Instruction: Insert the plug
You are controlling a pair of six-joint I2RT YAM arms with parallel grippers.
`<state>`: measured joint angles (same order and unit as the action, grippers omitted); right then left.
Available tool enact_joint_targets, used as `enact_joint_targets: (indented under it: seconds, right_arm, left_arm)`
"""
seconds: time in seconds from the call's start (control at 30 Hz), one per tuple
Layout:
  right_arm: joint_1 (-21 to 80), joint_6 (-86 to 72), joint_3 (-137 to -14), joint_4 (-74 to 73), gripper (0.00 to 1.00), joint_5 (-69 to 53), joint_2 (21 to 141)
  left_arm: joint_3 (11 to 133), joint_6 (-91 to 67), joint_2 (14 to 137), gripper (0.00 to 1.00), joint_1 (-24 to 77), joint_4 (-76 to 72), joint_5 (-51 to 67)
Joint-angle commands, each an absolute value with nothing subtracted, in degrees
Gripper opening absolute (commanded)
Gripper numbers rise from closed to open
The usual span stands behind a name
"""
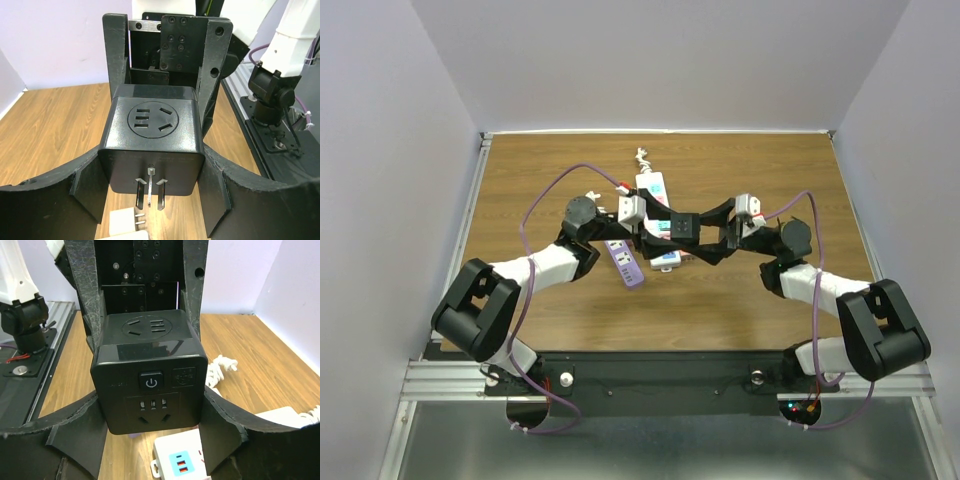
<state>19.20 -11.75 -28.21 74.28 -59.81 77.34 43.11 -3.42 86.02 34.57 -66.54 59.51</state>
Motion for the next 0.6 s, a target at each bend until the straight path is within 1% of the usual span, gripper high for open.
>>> enact_joint_targets:
  seconds: [0.0,0.03,0.07,0.1,0.13,0.23,0.27,0.3,0.33,0.37,0.57]
  right_arm:
    - [19.6,-11.08,-28.21,94.13,0.0,-57.13,76.73]
    - [19.6,-10.81,-28.13,94.13,0.01,-56.95,76.82]
    - [19.6,-10.81,-27.95,94.13,0.0,-56.87,76.9]
    - [19.6,-10.81,-27.95,93.96,0.0,-56.08,76.9]
    - [19.6,-10.64,-27.78,93.78,0.0,-55.64,76.9]
    - [19.08,-10.02,-27.25,92.2,0.01,-54.15,76.9]
    - [18.81,-9.85,-27.16,91.76,0.01,-53.71,76.9]
    - [18.55,-9.67,-27.16,91.15,0.01,-53.44,77.08]
    - [18.02,-9.15,-27.07,90.36,0.0,-52.57,77.08]
    - [17.84,-8.97,-26.98,90.09,0.0,-52.04,77.43]
    - [16.96,-7.3,-28.03,88.6,0.0,-52.55,79.27]
  left_arm:
    - [46.05,-0.35,84.47,0.19,34.98,-61.97,54.16]
    - [46.14,-0.35,84.2,0.27,34.98,-60.66,53.18]
    - [46.14,-0.26,84.03,0.45,34.98,-60.04,51.17]
    - [46.49,1.04,83.76,0.53,34.89,-59.33,50.2]
    - [46.67,1.05,83.76,0.65,34.72,-57.59,49.23]
    - [47.46,0.53,83.67,0.82,33.23,-54.68,44.14]
    - [47.29,0.27,83.58,0.91,32.7,-54.49,42.64]
    - [47.02,0.18,83.06,0.94,32.0,-54.49,42.37]
    - [46.5,0.26,82.8,0.95,31.38,-54.58,42.19]
    - [46.23,-1.13,82.18,0.99,30.51,-54.67,41.67]
    - [44.21,-0.7,80.16,0.99,28.92,-53.97,39.46]
